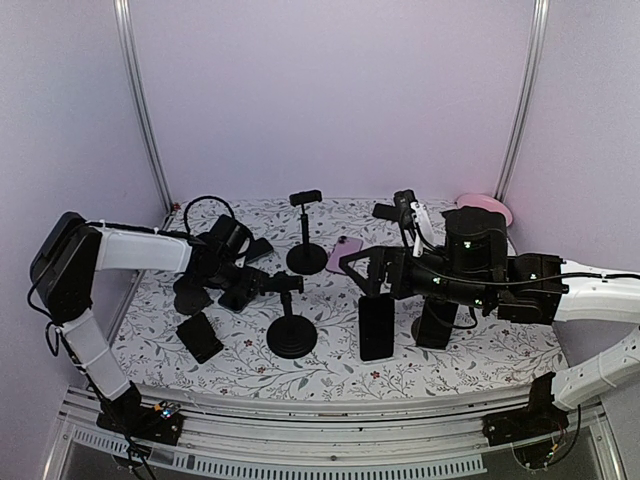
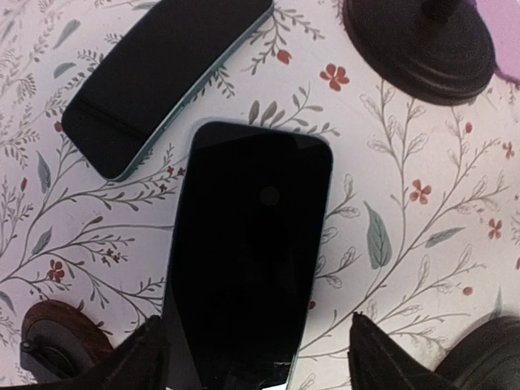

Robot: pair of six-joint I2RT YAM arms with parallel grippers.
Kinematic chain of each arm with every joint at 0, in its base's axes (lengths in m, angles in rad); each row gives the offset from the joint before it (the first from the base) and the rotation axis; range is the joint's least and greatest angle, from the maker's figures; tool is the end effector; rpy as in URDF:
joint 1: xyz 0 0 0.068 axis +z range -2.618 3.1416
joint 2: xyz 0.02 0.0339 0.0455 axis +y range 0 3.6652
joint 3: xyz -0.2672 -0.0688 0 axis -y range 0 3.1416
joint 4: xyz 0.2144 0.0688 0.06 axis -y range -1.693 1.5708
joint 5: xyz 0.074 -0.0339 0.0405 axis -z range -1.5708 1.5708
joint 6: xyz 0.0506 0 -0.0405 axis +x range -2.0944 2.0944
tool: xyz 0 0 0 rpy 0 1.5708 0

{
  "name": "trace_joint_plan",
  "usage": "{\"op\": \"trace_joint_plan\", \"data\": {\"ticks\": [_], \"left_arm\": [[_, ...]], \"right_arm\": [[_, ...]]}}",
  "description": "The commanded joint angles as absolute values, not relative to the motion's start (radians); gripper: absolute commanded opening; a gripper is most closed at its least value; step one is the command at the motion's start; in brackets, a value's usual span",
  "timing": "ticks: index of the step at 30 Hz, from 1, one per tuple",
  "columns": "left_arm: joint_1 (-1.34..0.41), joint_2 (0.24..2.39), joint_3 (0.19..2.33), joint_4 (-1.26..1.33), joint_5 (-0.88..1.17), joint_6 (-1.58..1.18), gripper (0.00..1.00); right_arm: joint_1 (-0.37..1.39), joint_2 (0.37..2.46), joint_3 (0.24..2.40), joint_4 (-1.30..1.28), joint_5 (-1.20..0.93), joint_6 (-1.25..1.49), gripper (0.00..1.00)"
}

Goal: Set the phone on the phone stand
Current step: Pick up the phone from the center of the board.

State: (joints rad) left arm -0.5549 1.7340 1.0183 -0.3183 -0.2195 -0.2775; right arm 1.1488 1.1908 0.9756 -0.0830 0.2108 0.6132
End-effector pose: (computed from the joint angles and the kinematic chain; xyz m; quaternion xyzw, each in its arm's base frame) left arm 0.2843 -0.1633 0.1757 0.1037 0.9532 -0.0100 0.2838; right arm 0.1166 0.2339 0.3382 -0.1514 0.7879 0.4020 0.4413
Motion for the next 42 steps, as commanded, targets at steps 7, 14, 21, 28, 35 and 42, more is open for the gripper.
{"op": "trace_joint_plan", "data": {"ticks": [7,14,21,28,35,42], "left_arm": [[-0.511,1.759,0.946,-0.348,-0.143,-0.271,0.96],[-0.521,1.831,0.96,-0.354,-0.114,-0.271,0.95],[-0.582,1.848,0.978,-0.382,-0.147,-0.301,0.81],[-0.604,1.859,0.98,-0.401,-0.179,-0.299,0.93],[-0.593,1.898,1.003,-0.423,-0.204,-0.286,0.79],[-0.591,1.91,1.02,-0.425,-0.173,-0.275,0.6]], "right_arm": [[1.144,1.186,0.979,-0.06,0.189,0.624,0.99],[1.143,1.17,0.973,-0.066,0.192,0.621,0.99],[1.143,1.166,0.969,-0.065,0.194,0.623,0.99],[1.143,1.16,0.966,-0.065,0.191,0.623,0.99],[1.144,1.158,0.969,-0.064,0.188,0.62,0.99],[1.144,1.155,0.965,-0.064,0.19,0.618,0.99]]}}
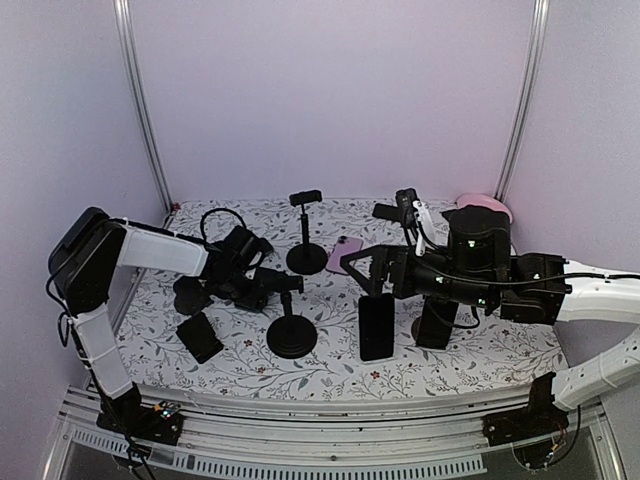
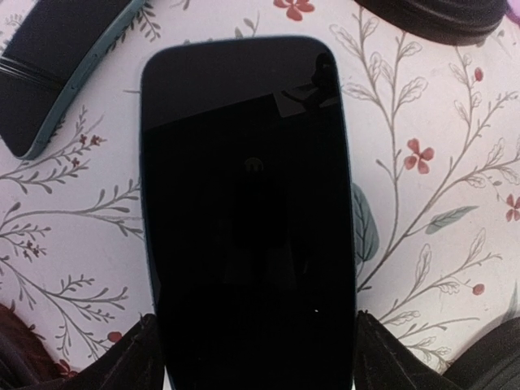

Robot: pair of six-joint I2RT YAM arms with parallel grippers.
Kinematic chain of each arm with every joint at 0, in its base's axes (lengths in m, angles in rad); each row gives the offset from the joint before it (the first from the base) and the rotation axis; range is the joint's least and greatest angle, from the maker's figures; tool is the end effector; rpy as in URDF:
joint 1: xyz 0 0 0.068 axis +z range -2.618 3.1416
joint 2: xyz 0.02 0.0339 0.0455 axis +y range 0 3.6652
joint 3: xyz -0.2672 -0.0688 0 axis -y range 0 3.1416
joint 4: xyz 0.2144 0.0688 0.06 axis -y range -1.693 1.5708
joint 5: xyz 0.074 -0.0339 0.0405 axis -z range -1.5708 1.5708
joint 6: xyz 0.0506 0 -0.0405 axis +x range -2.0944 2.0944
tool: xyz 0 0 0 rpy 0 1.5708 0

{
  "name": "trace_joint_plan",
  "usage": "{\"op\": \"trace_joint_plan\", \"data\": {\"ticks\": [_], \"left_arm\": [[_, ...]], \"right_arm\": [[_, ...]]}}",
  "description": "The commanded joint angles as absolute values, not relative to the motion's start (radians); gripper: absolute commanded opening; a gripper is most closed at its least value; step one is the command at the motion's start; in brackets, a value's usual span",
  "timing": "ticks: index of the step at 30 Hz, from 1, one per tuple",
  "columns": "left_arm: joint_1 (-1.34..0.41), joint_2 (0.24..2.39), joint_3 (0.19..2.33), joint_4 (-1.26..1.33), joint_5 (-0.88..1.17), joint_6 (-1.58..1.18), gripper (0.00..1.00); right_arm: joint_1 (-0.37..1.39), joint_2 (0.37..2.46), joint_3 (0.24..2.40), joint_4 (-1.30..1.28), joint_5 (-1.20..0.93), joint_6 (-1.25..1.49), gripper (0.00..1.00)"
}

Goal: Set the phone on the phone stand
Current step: Pick up the phone from the center of the board.

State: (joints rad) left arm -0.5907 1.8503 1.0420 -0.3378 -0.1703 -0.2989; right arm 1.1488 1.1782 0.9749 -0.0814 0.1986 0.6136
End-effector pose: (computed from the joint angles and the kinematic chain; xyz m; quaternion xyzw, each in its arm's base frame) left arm 0.2840 -0.1801 0.1439 0.1239 0.9663 -0.0153 0.2253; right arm 0.1150 0.2317 0.3411 -0.1532 0.7837 0.4099 0.4408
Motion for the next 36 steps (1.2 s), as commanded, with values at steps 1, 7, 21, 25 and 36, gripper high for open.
{"op": "trace_joint_plan", "data": {"ticks": [1,7,21,25,36], "left_arm": [[-0.591,1.907,1.021,-0.42,-0.166,-0.276,0.57],[-0.59,1.869,1.016,-0.389,-0.144,-0.284,0.5],[-0.581,1.764,0.947,-0.298,-0.129,-0.315,0.43],[-0.581,1.748,0.933,-0.281,-0.127,-0.319,0.43],[-0.58,1.703,0.902,-0.258,-0.128,-0.326,0.42]], "right_arm": [[1.143,1.156,0.965,-0.065,0.191,0.618,0.99],[1.144,1.154,0.963,-0.066,0.192,0.62,0.99],[1.143,1.15,0.957,-0.063,0.194,0.624,0.99],[1.144,1.153,0.958,-0.063,0.194,0.624,0.99],[1.143,1.163,0.965,-0.063,0.191,0.626,0.99]]}}
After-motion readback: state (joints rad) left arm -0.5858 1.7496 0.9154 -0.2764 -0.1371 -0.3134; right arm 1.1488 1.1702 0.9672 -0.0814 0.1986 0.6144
